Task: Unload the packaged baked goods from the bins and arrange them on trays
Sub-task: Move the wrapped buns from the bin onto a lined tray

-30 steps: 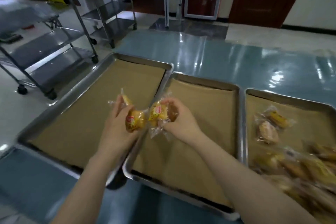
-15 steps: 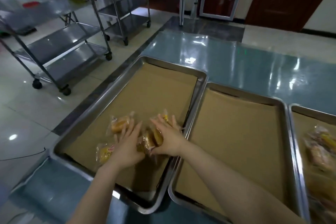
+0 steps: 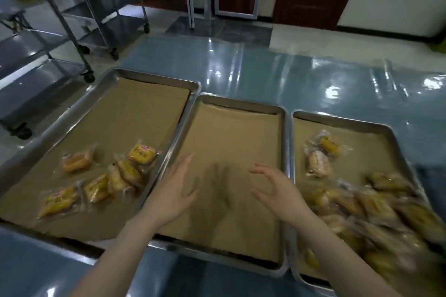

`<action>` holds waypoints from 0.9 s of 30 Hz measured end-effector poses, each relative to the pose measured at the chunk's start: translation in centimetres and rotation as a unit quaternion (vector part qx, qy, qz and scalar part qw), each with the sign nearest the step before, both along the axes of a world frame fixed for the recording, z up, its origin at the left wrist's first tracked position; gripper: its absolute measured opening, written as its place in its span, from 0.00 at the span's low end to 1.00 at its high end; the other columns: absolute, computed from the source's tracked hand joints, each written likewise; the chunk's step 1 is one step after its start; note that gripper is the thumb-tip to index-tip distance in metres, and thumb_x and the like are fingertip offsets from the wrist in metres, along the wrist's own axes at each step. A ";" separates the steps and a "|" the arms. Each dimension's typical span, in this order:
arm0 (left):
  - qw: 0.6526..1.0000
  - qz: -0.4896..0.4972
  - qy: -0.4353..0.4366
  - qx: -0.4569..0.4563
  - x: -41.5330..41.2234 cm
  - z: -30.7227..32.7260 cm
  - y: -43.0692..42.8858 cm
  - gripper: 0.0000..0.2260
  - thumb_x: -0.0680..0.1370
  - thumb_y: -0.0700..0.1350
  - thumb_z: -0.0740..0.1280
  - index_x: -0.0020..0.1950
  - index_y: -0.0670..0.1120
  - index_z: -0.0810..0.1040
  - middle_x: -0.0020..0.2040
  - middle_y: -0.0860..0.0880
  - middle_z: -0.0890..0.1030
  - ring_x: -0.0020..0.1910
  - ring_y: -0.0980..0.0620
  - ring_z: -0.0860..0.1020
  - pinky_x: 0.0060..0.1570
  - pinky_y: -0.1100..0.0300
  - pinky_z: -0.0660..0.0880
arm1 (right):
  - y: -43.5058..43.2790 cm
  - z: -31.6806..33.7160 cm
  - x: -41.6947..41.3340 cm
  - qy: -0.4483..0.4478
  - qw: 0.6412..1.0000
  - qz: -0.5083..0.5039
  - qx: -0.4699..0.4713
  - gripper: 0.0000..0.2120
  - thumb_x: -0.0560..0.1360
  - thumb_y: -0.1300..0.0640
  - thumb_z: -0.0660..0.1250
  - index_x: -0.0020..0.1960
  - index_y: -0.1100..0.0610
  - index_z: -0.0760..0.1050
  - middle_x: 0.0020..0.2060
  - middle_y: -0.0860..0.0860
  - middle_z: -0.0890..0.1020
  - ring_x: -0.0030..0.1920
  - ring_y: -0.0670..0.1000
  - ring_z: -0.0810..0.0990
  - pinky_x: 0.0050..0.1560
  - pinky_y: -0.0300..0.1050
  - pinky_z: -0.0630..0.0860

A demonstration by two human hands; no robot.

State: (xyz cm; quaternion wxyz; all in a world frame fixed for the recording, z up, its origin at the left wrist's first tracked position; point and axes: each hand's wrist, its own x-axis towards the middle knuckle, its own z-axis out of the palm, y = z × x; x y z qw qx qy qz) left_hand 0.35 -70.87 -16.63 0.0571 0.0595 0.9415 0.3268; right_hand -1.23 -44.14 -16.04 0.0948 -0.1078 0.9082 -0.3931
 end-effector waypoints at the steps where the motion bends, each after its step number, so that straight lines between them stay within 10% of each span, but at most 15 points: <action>1: 1.000 -0.004 -0.007 0.005 0.2 -0.1 1.9 0.39 0.74 0.46 0.70 0.77 0.55 0.48 0.77 0.54 0.55 0.74 0.57 0.54 0.71 0.62 0.53 | 2.4 0.1 0.8 0.007 1.000 -0.018 0.007 0.19 0.72 0.56 0.72 0.61 0.45 0.73 0.66 0.42 0.72 0.67 0.42 0.68 0.64 0.28 0.59; 7: 0.996 -0.058 -0.050 0.047 1.2 -0.8 13.4 0.38 0.76 0.46 0.68 0.76 0.61 0.46 0.76 0.58 0.52 0.74 0.59 0.54 0.70 0.61 0.53 | 15.9 0.4 5.4 0.087 0.989 -0.116 0.020 0.22 0.71 0.59 0.73 0.52 0.34 0.71 0.55 0.32 0.73 0.57 0.31 0.71 0.53 0.21 0.64; 12: 0.988 -0.133 -0.058 0.050 2.0 -1.3 23.1 0.42 0.70 0.58 0.71 0.69 0.74 0.41 0.74 0.67 0.40 0.73 0.62 0.48 0.69 0.58 0.55 | 25.6 -0.1 6.8 0.078 0.966 -0.215 0.121 0.19 0.70 0.52 0.74 0.60 0.46 0.75 0.61 0.43 0.76 0.64 0.47 0.70 0.66 0.47 0.66; 16: 0.976 -0.186 -0.076 -0.083 2.0 -2.3 29.7 0.50 0.64 0.66 0.72 0.69 0.72 0.34 0.73 0.61 0.30 0.75 0.50 0.39 0.73 0.43 0.52 | 29.4 0.0 6.5 0.054 0.976 -0.193 0.088 0.34 0.67 0.51 0.77 0.70 0.48 0.67 0.68 0.49 0.69 0.66 0.44 0.65 0.64 0.27 0.59; 21: 0.936 -0.239 -0.124 -0.226 3.4 -4.8 32.7 0.58 0.59 0.68 0.73 0.67 0.69 0.26 0.64 0.53 0.16 0.63 0.43 0.17 0.63 0.33 0.34 | 28.6 -2.1 6.0 -0.159 0.961 0.013 0.225 0.55 0.58 0.27 0.69 0.67 0.25 0.30 0.72 0.45 0.29 0.70 0.61 0.26 0.68 0.70 0.38; 27: 0.914 -0.227 -0.080 -0.325 5.4 -6.7 32.9 0.54 0.62 0.69 0.71 0.74 0.63 0.36 0.66 0.47 0.17 0.65 0.37 0.21 0.64 0.30 0.37 | 26.8 -5.6 7.3 -0.133 0.930 0.081 0.332 0.62 0.54 0.25 0.69 0.64 0.30 0.21 0.69 0.50 0.21 0.64 0.67 0.19 0.61 0.76 0.32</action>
